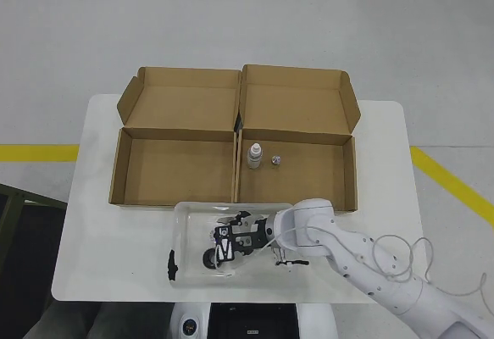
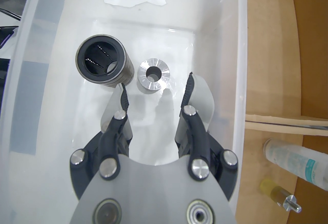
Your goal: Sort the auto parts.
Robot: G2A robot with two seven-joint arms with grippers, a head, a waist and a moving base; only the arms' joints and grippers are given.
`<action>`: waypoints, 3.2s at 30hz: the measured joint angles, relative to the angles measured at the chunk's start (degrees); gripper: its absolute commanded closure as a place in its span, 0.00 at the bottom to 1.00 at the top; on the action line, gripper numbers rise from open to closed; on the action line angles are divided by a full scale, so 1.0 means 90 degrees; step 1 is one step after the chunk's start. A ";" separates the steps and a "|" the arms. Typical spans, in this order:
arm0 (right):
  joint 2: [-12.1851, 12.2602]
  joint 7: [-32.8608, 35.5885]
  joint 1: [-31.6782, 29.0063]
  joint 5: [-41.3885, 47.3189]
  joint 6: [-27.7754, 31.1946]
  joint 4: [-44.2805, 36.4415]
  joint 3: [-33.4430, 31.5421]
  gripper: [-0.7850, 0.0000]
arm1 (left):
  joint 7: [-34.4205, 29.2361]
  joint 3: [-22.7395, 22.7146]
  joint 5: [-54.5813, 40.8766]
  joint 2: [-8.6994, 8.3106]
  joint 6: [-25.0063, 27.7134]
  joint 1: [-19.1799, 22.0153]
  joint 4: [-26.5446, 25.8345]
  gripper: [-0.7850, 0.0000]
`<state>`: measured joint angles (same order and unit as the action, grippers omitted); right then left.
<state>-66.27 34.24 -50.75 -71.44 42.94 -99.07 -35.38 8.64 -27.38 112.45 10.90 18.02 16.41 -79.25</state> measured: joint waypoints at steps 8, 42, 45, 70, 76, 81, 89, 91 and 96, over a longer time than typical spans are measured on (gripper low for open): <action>-0.0180 -0.0096 0.0208 0.0001 -0.0029 0.0281 0.0267 0.51 | 0.0000 0.0000 0.0000 0.0000 0.0000 0.0000 0.0000 0.00; -0.0759 0.0044 0.0664 -0.0185 -0.0015 0.1181 0.0817 1.00 | 0.0000 0.0000 0.0000 0.0000 0.0000 0.0000 0.0000 0.00; -0.0758 0.0023 0.0663 -0.0133 0.0044 0.1134 0.0740 1.00 | 0.0000 0.0000 0.0000 0.0000 0.0000 0.0000 0.0000 0.00; -0.0595 -0.0650 0.0461 -0.0063 0.0039 -0.0245 -0.0316 1.00 | 0.0000 0.0000 0.0000 0.0000 0.0000 0.0000 0.0000 0.00; -0.0570 -0.1132 0.0503 -0.0098 0.0115 -0.0358 -0.0629 1.00 | 0.0000 0.0000 0.0000 0.0000 0.0000 0.0000 0.0000 0.00; -0.0549 -0.1473 0.0514 -0.0101 0.0164 -0.0432 -0.0870 1.00 | 0.0000 0.0000 0.0000 0.0000 0.0000 0.0000 0.0000 0.00; -0.0563 -0.1999 0.0636 0.0086 0.0118 -0.0262 -0.1191 1.00 | 0.0000 0.0000 0.0000 0.0000 0.0000 0.0000 0.0000 0.00; -0.0572 -0.2236 0.0676 0.0174 0.0167 -0.0209 -0.1261 1.00 | 0.0000 0.0000 0.0000 0.0000 0.0000 0.0000 0.0000 0.00; -0.0577 -0.2809 0.0698 0.0309 0.0253 -0.0037 -0.1448 1.00 | 0.0000 0.0000 0.0000 0.0000 0.0000 0.0000 0.0000 0.00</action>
<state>-71.46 8.96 -44.47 -68.66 45.22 -99.40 -48.41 8.64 -27.38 112.45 10.90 18.02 16.41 -79.25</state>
